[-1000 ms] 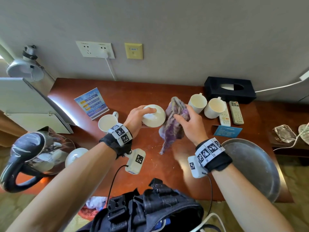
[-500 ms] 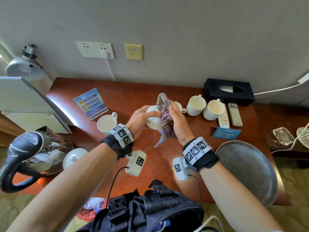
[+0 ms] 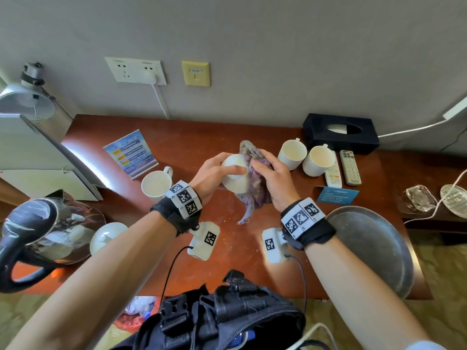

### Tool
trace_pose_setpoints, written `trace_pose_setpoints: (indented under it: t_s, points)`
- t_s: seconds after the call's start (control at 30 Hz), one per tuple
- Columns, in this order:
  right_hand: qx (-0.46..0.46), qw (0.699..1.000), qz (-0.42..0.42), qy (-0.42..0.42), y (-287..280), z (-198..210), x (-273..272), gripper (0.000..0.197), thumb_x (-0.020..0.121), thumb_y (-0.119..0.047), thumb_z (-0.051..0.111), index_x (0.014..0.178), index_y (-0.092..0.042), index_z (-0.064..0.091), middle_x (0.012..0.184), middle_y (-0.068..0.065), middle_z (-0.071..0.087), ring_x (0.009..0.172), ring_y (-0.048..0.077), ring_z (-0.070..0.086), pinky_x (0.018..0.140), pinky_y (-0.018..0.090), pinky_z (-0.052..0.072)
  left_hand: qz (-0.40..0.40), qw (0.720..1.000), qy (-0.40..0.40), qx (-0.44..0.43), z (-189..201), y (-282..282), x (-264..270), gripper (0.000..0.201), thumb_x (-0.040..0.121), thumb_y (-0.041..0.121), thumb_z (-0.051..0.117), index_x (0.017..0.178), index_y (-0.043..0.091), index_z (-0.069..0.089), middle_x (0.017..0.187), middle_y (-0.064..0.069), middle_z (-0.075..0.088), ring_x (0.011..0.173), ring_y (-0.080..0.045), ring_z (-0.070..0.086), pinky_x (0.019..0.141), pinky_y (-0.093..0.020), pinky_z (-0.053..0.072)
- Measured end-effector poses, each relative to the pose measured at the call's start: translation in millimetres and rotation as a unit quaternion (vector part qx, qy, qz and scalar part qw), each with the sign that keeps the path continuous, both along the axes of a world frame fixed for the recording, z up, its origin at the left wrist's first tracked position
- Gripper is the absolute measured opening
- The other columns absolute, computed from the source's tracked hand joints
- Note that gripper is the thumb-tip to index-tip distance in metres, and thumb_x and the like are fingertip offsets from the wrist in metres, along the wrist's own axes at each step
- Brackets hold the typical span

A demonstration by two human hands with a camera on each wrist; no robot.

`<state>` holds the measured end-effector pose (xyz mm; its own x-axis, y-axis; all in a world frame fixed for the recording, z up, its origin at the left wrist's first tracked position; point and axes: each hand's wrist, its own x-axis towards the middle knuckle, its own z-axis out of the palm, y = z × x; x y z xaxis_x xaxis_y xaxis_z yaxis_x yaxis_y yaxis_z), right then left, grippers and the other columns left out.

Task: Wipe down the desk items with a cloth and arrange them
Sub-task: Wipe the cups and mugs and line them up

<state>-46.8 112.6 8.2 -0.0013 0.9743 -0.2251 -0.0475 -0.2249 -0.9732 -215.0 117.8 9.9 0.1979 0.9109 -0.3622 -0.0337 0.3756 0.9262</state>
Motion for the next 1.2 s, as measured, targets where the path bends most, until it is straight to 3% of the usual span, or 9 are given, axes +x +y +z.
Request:
trace_pose_setpoints:
  t_s: [0.17,0.27,0.37,0.57,0.7,0.77,0.9,1.03,1.2]
  points:
    - [0.01,1.0,0.004,0.002,-19,-2,3,0.04,0.09,-0.008,0.069,0.126,-0.025,0.064,0.117,-0.004,0.072,0.11,0.013,0.067,0.098,0.037,0.053,-0.006,1.0,-0.008,-0.021,2,5,-1,0.052,0.069,0.029,0.08,0.118,0.018,0.067,0.115,-0.011,0.072,0.101,-0.026,0.07,0.084,-0.042,0.059]
    - [0.01,0.999,-0.041,0.004,-15,-2,1,0.041,0.088,-0.006,0.07,0.128,-0.014,0.064,0.115,0.002,0.072,0.108,0.017,0.068,0.098,0.041,0.054,-0.012,0.999,-0.016,-0.032,-1,3,1,0.045,0.08,0.027,0.079,0.122,0.02,0.066,0.115,-0.008,0.073,0.107,-0.026,0.07,0.092,-0.046,0.058]
    - [0.017,0.996,-0.079,0.025,-14,1,-1,0.04,0.09,-0.004,0.067,0.13,-0.009,0.062,0.113,0.001,0.072,0.104,0.011,0.069,0.096,0.035,0.055,0.008,0.998,-0.035,-0.049,-3,3,5,0.046,0.086,0.027,0.075,0.129,0.018,0.061,0.12,-0.007,0.071,0.111,-0.024,0.068,0.094,-0.044,0.057]
    - [0.034,0.994,-0.101,0.024,-21,-6,-8,0.04,0.091,-0.007,0.067,0.128,-0.022,0.062,0.118,-0.007,0.07,0.111,0.008,0.066,0.1,0.034,0.052,0.03,0.998,-0.037,-0.05,-1,0,8,0.048,0.083,0.023,0.077,0.128,0.019,0.06,0.12,-0.007,0.07,0.109,-0.024,0.068,0.08,-0.034,0.058]
    - [0.057,0.995,-0.082,-0.007,-17,-4,-3,0.043,0.092,-0.007,0.065,0.128,-0.029,0.06,0.106,-0.028,0.065,0.105,-0.006,0.063,0.095,0.022,0.051,-0.013,0.999,0.005,-0.029,-2,-3,5,0.043,0.082,0.015,0.078,0.122,0.024,0.063,0.114,-0.002,0.07,0.101,-0.018,0.068,0.07,-0.025,0.057]
    - [0.051,0.997,-0.057,-0.01,-10,2,2,0.041,0.092,-0.005,0.064,0.128,-0.025,0.061,0.11,-0.023,0.066,0.104,-0.004,0.064,0.092,0.02,0.051,-0.044,0.999,0.022,-0.02,-3,-5,4,0.043,0.081,0.013,0.079,0.119,0.026,0.064,0.11,0.0,0.071,0.096,-0.015,0.069,0.071,-0.025,0.057]
    - [0.018,1.0,-0.007,-0.015,-4,3,9,0.035,0.089,-0.004,0.067,0.113,-0.029,0.067,0.111,-0.006,0.072,0.105,0.012,0.068,0.098,0.038,0.054,-0.033,0.999,0.03,-0.012,-1,-2,0,0.041,0.081,0.018,0.08,0.119,0.024,0.066,0.114,-0.004,0.071,0.101,-0.019,0.069,0.077,-0.03,0.058]
    - [-0.013,0.994,-0.075,0.079,-9,-2,4,0.036,0.09,0.0,0.064,0.121,-0.019,0.066,0.115,0.004,0.072,0.107,0.02,0.068,0.098,0.043,0.054,0.019,0.999,0.01,-0.043,-5,-3,-1,0.041,0.085,0.028,0.076,0.121,0.012,0.064,0.115,-0.008,0.072,0.104,-0.02,0.07,0.077,-0.032,0.058]
    - [-0.008,0.986,-0.133,0.1,-15,-5,-9,0.034,0.09,0.002,0.064,0.108,-0.026,0.068,0.108,0.001,0.073,0.104,0.018,0.07,0.098,0.043,0.054,0.036,0.996,-0.047,-0.066,-12,-13,5,0.045,0.088,0.021,0.073,0.13,0.014,0.058,0.122,-0.006,0.069,0.108,-0.023,0.069,0.081,-0.033,0.058]
